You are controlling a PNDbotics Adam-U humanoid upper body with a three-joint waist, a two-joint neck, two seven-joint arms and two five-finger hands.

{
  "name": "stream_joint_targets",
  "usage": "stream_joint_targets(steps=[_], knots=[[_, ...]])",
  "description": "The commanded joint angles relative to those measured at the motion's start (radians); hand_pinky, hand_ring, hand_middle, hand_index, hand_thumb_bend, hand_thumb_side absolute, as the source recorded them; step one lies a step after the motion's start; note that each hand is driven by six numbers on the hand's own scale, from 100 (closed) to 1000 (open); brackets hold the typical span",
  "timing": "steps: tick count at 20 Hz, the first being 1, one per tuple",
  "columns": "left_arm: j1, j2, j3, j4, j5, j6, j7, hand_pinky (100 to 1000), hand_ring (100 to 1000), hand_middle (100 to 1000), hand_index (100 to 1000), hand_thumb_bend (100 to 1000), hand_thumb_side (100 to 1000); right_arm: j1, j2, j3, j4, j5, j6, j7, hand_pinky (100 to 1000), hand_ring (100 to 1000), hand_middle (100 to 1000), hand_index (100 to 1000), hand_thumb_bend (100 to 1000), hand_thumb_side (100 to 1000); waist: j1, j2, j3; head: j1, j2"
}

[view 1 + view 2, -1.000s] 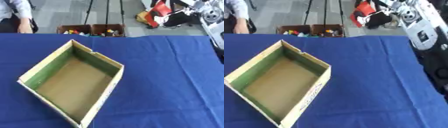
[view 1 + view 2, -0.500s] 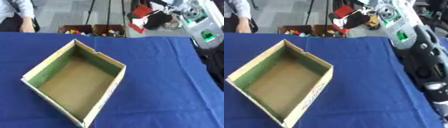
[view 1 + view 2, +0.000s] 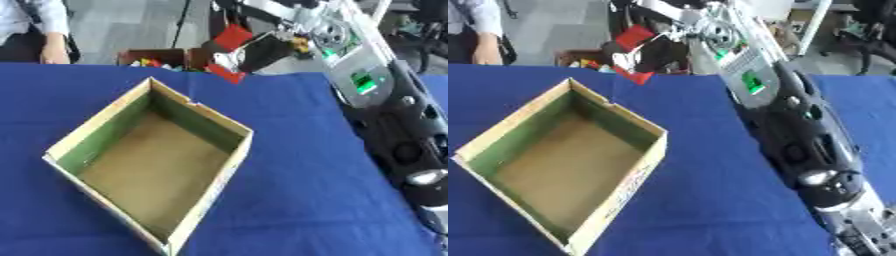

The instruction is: Pick up objects on the table and place them in the box.

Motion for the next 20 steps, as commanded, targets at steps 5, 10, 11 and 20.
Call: stream_joint_targets(steps=[5,10,11,20], knots=[[-0.016,0.024,-0.002,-0.019,0.006,0.01,-0.005,562,668,749,890,100,743,-0.025,0.07,0.004,-0.023,-0.02,0.01,0.034,334,436,412,409,311,136,-0.014,-0.033,0.01,-0.009,0.005],[-0.023,0.018,-0.004,-0.019,0.013,0.005,-0.007,562,668,748,889,100,742,0.008,0.149,0.009,0.002,0.008,0.019,0.052,334,437,413,408,357,116,-0.013,-0.025,0.031,-0.029,-0.003],[-0.025,0.017,-0.004,-0.019,0.014,0.004,-0.008,561,667,748,888,100,743,0.015,0.163,0.009,0.007,0.021,0.019,0.052,334,437,413,408,371,110,-0.013,-0.023,0.034,-0.034,-0.005],[-0.043,0.008,-0.004,-0.019,0.039,-0.022,0.013,559,664,743,879,100,744,0.076,0.255,0.015,0.053,0.123,0.009,0.035,335,438,413,407,394,104,-0.017,-0.001,0.053,-0.06,-0.026]])
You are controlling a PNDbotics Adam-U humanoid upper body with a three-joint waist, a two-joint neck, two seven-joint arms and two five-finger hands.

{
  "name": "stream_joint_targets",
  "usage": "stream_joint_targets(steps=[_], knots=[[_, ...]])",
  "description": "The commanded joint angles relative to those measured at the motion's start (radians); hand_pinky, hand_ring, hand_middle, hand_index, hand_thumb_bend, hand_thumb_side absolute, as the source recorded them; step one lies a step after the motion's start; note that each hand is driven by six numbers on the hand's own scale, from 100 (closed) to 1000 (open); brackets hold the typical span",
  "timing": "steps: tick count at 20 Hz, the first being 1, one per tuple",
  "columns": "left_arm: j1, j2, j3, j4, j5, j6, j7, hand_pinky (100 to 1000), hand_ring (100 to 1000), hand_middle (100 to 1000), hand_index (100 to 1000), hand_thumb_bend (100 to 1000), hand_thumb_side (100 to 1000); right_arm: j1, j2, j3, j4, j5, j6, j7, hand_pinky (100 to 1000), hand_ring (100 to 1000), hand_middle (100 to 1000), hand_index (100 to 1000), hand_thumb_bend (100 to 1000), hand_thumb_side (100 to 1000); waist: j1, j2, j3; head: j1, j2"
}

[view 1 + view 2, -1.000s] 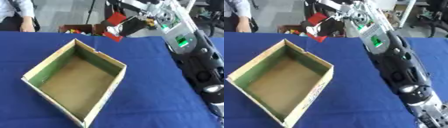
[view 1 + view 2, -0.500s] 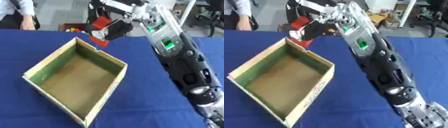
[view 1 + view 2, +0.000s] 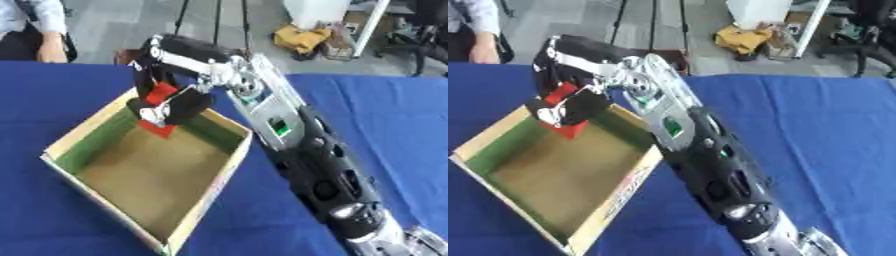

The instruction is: Pick up objects on the table and place them in the box.

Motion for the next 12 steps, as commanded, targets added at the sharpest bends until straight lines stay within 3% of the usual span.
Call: stream_joint_targets(steps=[1,12], knots=[[-0.014,0.01,0.002,-0.019,0.014,-0.015,0.009,559,665,743,878,100,745,-0.003,0.017,0.004,0.013,0.04,-0.007,-0.008,335,438,413,408,391,106,-0.011,-0.001,0.005,-0.008,-0.017],[-0.026,0.002,0.001,-0.019,0.016,-0.018,-0.001,561,665,744,882,100,750,0.043,0.067,0.02,0.133,0.12,-0.04,-0.04,336,442,412,408,386,113,-0.014,0.011,0.018,-0.014,-0.031]])
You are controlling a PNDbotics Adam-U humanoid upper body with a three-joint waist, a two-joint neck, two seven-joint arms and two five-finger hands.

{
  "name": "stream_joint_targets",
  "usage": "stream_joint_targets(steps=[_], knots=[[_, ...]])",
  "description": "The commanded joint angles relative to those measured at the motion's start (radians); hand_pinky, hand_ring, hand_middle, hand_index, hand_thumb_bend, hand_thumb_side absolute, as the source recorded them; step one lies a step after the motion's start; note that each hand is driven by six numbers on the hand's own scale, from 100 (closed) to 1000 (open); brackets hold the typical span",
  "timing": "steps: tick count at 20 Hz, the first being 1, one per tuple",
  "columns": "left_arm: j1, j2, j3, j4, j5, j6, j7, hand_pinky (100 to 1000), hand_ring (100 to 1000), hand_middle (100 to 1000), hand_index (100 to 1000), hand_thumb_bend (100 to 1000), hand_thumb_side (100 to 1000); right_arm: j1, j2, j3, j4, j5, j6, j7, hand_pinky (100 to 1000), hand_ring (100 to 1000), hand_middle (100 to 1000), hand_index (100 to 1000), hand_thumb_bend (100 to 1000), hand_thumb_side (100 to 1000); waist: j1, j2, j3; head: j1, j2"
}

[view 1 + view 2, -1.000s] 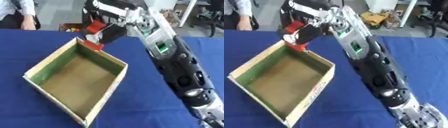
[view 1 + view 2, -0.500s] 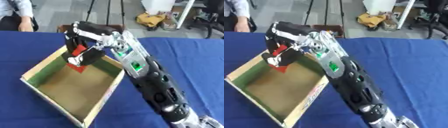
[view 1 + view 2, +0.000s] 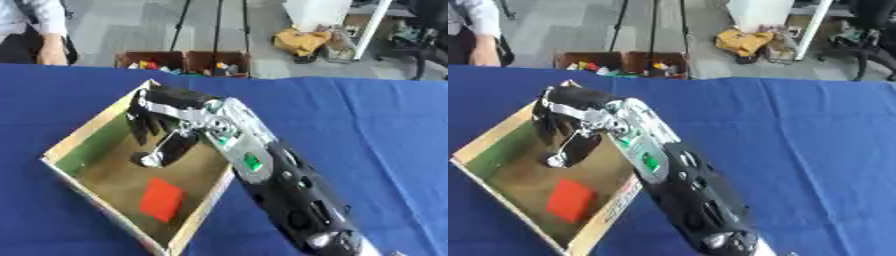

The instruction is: Pick up objects on the table and place them in the box.

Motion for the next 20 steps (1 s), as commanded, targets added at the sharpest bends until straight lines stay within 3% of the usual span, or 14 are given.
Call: stream_joint_targets(steps=[1,5,10,12,15,16,17,18,20], knots=[[-0.01,0.01,0.001,-0.019,0.003,0.0,-0.008,561,665,744,882,100,750,-0.012,0.003,-0.004,0.015,0.02,-0.01,-0.016,336,442,412,408,388,112,-0.009,-0.002,0.002,0.0,-0.011],[-0.01,0.009,0.002,-0.019,0.001,0.003,-0.014,561,665,745,883,100,751,-0.01,-0.001,-0.008,0.012,0.014,-0.015,-0.023,340,446,415,412,404,101,-0.009,-0.002,0.001,0.003,-0.013],[-0.007,0.006,0.002,-0.019,-0.002,0.008,-0.021,562,665,746,883,100,752,-0.015,-0.02,-0.022,-0.036,-0.023,-0.001,-0.031,356,479,454,476,515,100,-0.008,-0.006,0.0,0.005,-0.013],[-0.005,0.006,0.002,-0.019,-0.003,0.009,-0.023,562,665,746,883,100,753,-0.017,-0.033,-0.033,-0.065,-0.044,0.011,-0.039,392,520,494,530,605,100,-0.007,-0.008,-0.002,0.007,-0.012],[-0.002,0.007,0.003,-0.019,-0.003,0.011,-0.024,563,665,746,883,100,754,-0.017,-0.049,-0.054,-0.115,-0.087,0.03,-0.057,483,592,569,587,643,105,-0.005,-0.012,-0.005,0.01,-0.013],[-0.001,0.007,0.003,-0.019,-0.003,0.01,-0.023,563,665,746,883,100,754,-0.017,-0.058,-0.063,-0.138,-0.106,0.035,-0.068,512,609,586,620,655,204,-0.003,-0.013,-0.006,0.012,-0.012],[0.001,0.007,0.004,-0.019,-0.003,0.01,-0.023,563,665,746,883,100,754,-0.017,-0.067,-0.072,-0.164,-0.126,0.039,-0.082,519,616,591,630,656,230,-0.002,-0.015,-0.008,0.014,-0.01],[0.003,0.008,0.005,-0.019,-0.003,0.01,-0.022,563,665,746,882,100,754,-0.018,-0.079,-0.082,-0.192,-0.146,0.044,-0.098,551,655,614,679,650,357,-0.001,-0.017,-0.01,0.017,-0.009],[0.007,0.009,0.007,-0.019,-0.003,0.01,-0.02,564,665,746,882,100,753,-0.017,-0.112,-0.104,-0.257,-0.191,0.051,-0.143,595,723,686,727,642,522,0.001,-0.021,-0.016,0.025,-0.005]])
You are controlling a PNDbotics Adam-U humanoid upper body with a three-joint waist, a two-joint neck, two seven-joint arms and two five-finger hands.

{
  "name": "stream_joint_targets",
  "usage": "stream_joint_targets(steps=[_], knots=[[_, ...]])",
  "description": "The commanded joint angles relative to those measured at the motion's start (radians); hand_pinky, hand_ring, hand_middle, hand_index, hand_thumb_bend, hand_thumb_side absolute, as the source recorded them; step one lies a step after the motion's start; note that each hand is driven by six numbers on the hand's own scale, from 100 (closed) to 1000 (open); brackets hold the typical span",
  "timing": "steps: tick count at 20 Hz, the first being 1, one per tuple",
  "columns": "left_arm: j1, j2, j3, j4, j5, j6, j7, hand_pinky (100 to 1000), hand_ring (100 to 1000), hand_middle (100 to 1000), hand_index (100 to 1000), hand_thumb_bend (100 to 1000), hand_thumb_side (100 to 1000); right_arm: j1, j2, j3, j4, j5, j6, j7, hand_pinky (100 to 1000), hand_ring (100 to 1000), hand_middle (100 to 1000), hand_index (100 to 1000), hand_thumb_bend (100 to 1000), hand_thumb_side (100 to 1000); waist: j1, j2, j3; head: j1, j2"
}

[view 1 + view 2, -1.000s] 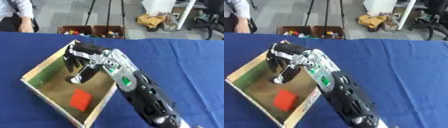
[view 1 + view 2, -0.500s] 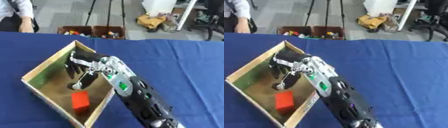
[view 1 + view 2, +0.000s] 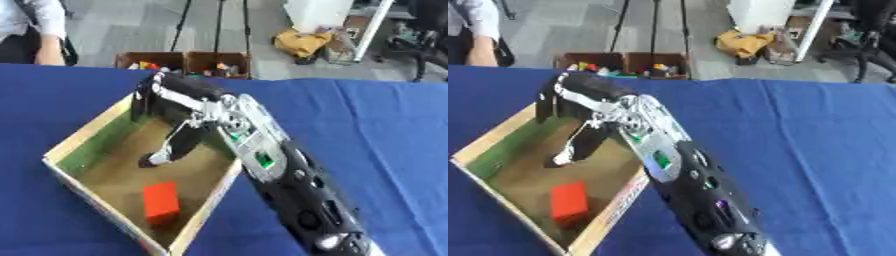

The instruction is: Pick up objects on the table and place them in the box.

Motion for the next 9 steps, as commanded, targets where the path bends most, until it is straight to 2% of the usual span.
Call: stream_joint_targets(steps=[1,2,4,9], knots=[[0.004,0.018,0.008,-0.019,-0.002,-0.001,0.003,564,665,746,882,100,754,-0.016,-0.069,-0.043,-0.119,-0.076,0.012,-0.072,629,751,729,757,634,615,0.002,-0.023,-0.007,0.016,-0.003],[0.006,0.019,0.009,-0.019,-0.003,0.0,0.004,564,665,746,882,100,753,-0.012,-0.092,-0.056,-0.153,-0.101,0.016,-0.103,692,791,766,787,607,741,0.003,-0.025,-0.012,0.023,-0.001],[0.01,0.021,0.011,-0.019,-0.006,0.0,0.007,564,665,746,882,100,753,-0.001,-0.138,-0.077,-0.211,-0.146,0.025,-0.161,727,817,799,805,595,826,0.005,-0.029,-0.022,0.038,0.004],[0.021,0.023,0.013,-0.019,-0.012,-0.001,0.013,564,666,747,882,100,752,0.047,-0.263,-0.122,-0.326,-0.224,0.033,-0.262,801,866,859,845,561,966,0.012,-0.036,-0.044,0.083,0.014]])
